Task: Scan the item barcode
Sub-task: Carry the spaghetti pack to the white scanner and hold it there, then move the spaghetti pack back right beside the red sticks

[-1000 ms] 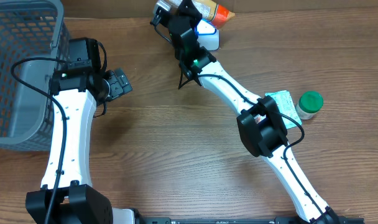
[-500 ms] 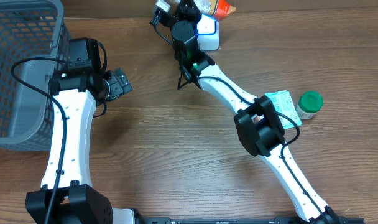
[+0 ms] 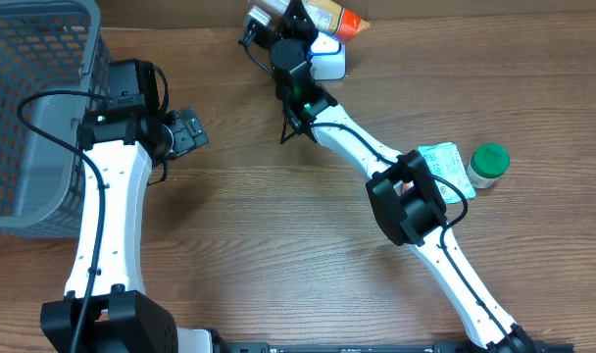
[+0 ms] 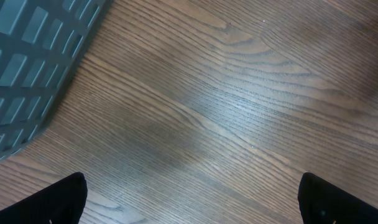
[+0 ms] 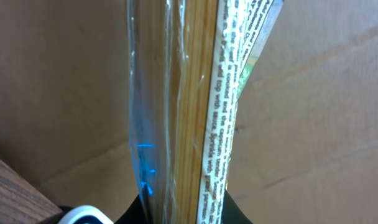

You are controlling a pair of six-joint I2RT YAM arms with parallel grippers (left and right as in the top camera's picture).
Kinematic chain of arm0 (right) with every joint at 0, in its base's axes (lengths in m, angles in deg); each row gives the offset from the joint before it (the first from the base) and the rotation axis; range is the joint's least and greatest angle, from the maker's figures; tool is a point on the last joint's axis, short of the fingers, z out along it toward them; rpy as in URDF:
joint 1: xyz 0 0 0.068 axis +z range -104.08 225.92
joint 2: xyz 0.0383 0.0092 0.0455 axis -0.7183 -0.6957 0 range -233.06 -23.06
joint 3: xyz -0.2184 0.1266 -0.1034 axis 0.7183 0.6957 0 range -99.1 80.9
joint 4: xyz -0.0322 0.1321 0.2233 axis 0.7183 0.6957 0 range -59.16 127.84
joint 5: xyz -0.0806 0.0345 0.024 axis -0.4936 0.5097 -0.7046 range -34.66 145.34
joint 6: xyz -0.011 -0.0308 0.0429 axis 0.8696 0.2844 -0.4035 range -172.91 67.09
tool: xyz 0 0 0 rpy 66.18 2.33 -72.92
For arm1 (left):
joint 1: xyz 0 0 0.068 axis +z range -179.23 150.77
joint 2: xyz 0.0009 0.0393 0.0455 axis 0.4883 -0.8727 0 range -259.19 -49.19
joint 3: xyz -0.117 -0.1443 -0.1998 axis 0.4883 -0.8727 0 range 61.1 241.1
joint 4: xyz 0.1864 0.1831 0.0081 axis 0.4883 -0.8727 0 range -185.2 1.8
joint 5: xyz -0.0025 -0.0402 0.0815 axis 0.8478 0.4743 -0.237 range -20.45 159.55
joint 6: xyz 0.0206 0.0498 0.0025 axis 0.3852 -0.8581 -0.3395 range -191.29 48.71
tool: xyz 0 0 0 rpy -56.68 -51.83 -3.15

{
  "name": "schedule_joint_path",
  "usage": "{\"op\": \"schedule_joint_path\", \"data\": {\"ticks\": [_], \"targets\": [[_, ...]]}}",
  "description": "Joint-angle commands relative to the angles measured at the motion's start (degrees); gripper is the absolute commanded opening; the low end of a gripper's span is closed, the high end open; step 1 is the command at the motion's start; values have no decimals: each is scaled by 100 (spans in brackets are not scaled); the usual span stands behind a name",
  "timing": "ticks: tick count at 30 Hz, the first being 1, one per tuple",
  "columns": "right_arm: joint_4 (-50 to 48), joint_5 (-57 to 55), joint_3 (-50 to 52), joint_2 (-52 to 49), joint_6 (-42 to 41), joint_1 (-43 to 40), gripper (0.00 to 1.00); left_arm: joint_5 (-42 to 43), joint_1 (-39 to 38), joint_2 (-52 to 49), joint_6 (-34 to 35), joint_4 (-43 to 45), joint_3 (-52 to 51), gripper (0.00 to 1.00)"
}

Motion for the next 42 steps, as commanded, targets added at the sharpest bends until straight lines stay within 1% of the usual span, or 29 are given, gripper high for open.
{"op": "schedule_joint_path", "data": {"ticks": [1, 2, 4, 7, 11, 15, 17, 19, 21, 22, 24, 26, 29, 31, 33, 36, 42], "targets": [[-229, -404, -188, 466, -525, -52, 3, -13, -2, -42, -63, 0, -22, 100], [-227, -433, -188, 577, -695, -52, 3, -13, -2, -42, -66, 0, -22, 100], [-111, -496, -188, 822, -730, -52, 3, -13, -2, -42, -63, 0, -22, 100], [396, -516, -188, 1237, -1032, -42, 3, -13, -2, -42, -66, 0, -22, 100], [2105, -831, -188, 2028, -2181, -28, 3, -13, -2, -42, -66, 0, -22, 100], [3497, -2017, -190, 2632, -3493, -31, 3, -13, -2, -42, -66, 0, -22, 100], [4518, -2409, -190, 2896, -4286, -31, 3, -13, -2, -42, -66, 0, -22, 100], [5877, -2323, -190, 3108, -5176, -35, 3, -13, -2, -42, -66, 2, -22, 100], [7173, -1921, -190, 3265, -6024, -44, 3, -13, -2, -42, -66, 0, -22, 100], [7877, -1543, -190, 3335, -6529, -57, 3, -13, -2, -42, -66, 0, -22, 100], [8990, -542, -188, 3414, -7508, -111, 3, -13, -2, -42, -66, 0, -22, 100], [9779, 728, -188, 3418, -8035, -203, 3, -13, -2, -42, -66, 0, -22, 100], [10688, 2905, -179, 3346, -8238, -422, 4, -13, -2, -42, -66, 0, -22, 100], [11029, 3893, -120, 3272, -8253, -542, 4, -13, -2, -42, -66, 0, -22, 100], [11175, 4406, -2, 3198, -8255, -621, 4, -13, -2, -42, -66, 2, -22, 100], [11079, 4433, 417, 3180, -8467, -643, 4, -13, -2, -42, -66, 0, -22, 100], [10865, 4428, 1362, 3180, -8537, -636, 4, -13, -2, -42, -63, 0, -22, 100]]}}
